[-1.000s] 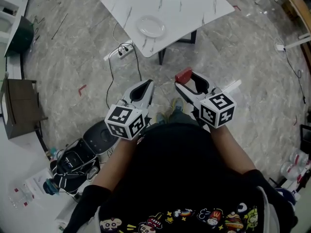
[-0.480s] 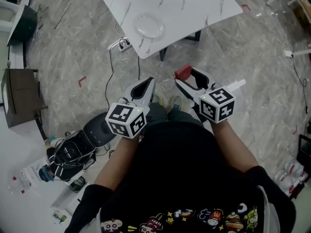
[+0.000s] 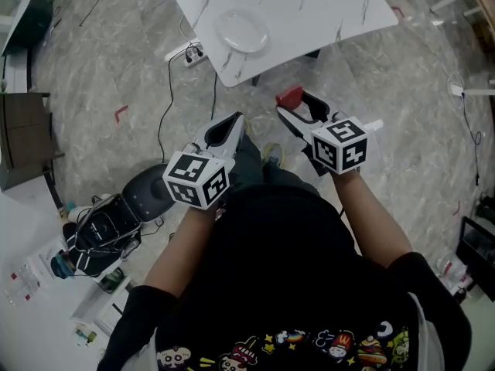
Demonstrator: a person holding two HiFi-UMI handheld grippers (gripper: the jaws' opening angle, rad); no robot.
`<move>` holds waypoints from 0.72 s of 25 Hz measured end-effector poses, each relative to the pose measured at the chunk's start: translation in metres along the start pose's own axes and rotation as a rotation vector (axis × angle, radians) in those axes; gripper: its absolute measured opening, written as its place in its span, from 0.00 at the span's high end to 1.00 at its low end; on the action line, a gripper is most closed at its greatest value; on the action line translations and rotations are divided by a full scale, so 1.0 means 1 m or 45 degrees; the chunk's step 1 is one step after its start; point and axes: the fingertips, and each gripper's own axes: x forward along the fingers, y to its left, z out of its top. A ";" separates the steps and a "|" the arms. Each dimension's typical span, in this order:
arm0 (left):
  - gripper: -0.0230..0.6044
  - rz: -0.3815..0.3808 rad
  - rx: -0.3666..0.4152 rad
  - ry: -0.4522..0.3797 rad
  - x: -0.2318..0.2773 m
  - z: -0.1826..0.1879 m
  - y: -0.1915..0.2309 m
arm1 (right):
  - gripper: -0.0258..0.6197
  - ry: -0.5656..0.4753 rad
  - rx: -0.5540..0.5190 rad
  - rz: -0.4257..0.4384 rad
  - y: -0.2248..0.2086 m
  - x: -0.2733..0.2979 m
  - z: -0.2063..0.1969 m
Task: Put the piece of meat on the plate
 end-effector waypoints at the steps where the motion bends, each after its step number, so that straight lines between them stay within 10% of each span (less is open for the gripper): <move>1: 0.96 -0.002 -0.008 0.000 0.002 0.002 0.006 | 0.50 0.009 0.000 -0.003 -0.002 0.007 0.003; 18: 0.96 -0.092 -0.124 0.122 0.048 0.013 0.112 | 0.50 0.176 0.000 -0.095 -0.042 0.136 0.048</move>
